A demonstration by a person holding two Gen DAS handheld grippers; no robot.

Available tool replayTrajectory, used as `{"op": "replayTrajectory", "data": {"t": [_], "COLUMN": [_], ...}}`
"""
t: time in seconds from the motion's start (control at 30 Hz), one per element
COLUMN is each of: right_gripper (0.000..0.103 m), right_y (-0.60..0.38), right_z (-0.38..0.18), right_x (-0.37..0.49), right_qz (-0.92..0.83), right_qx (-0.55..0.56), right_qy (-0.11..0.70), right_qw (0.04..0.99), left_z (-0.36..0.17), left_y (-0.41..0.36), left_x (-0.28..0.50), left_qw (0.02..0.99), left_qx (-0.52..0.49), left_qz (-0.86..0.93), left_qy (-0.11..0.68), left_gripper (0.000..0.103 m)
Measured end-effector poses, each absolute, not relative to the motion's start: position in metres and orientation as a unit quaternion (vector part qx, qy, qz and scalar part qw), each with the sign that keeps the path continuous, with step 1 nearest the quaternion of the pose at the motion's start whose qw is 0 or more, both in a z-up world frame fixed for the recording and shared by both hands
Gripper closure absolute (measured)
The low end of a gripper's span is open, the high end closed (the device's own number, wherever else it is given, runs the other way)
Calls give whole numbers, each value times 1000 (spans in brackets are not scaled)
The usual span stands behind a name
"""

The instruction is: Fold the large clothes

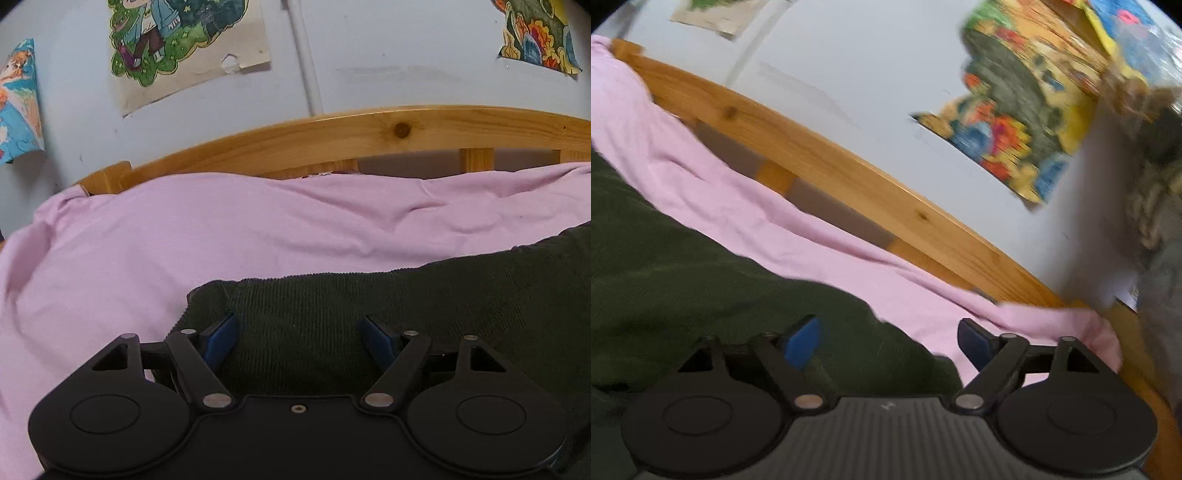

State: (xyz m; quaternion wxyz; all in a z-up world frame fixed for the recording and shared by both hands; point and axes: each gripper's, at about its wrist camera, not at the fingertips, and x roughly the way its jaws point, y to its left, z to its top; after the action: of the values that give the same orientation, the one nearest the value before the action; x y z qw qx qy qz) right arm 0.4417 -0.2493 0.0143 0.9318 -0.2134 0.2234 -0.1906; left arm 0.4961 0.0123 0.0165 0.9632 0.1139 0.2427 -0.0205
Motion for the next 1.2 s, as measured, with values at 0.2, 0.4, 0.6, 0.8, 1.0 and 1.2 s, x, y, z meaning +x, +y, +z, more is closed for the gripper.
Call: {"op": "replayTrajectory", "data": {"t": [0.2, 0.4, 0.6, 0.8, 1.0, 1.2], "right_gripper": [5, 3, 3, 3, 3, 0], "right_y": [-298, -307, -288, -306, -307, -277], "right_z": [-17, -19, 28, 7, 23, 62], "right_x": [427, 419, 389, 419, 410, 352], "right_qz": [-180, -176, -220, -284, -281, -200], "right_qx": [-51, -17, -66, -109, -90, -114], "right_qy": [249, 235, 130, 236, 242, 219], "right_qw": [950, 956, 965, 923, 924, 948], "left_z": [8, 14, 23, 11, 22, 43], "left_y": [44, 46, 46, 52, 55, 67], "left_x": [501, 494, 464, 468, 465, 414], "left_qw": [968, 969, 973, 964, 960, 967], "left_qx": [53, 60, 72, 103, 89, 45], "left_qz": [-55, -70, -49, 10, 7, 3], "left_qy": [240, 230, 213, 246, 267, 249], "left_gripper": [37, 41, 24, 18, 14, 1]}}
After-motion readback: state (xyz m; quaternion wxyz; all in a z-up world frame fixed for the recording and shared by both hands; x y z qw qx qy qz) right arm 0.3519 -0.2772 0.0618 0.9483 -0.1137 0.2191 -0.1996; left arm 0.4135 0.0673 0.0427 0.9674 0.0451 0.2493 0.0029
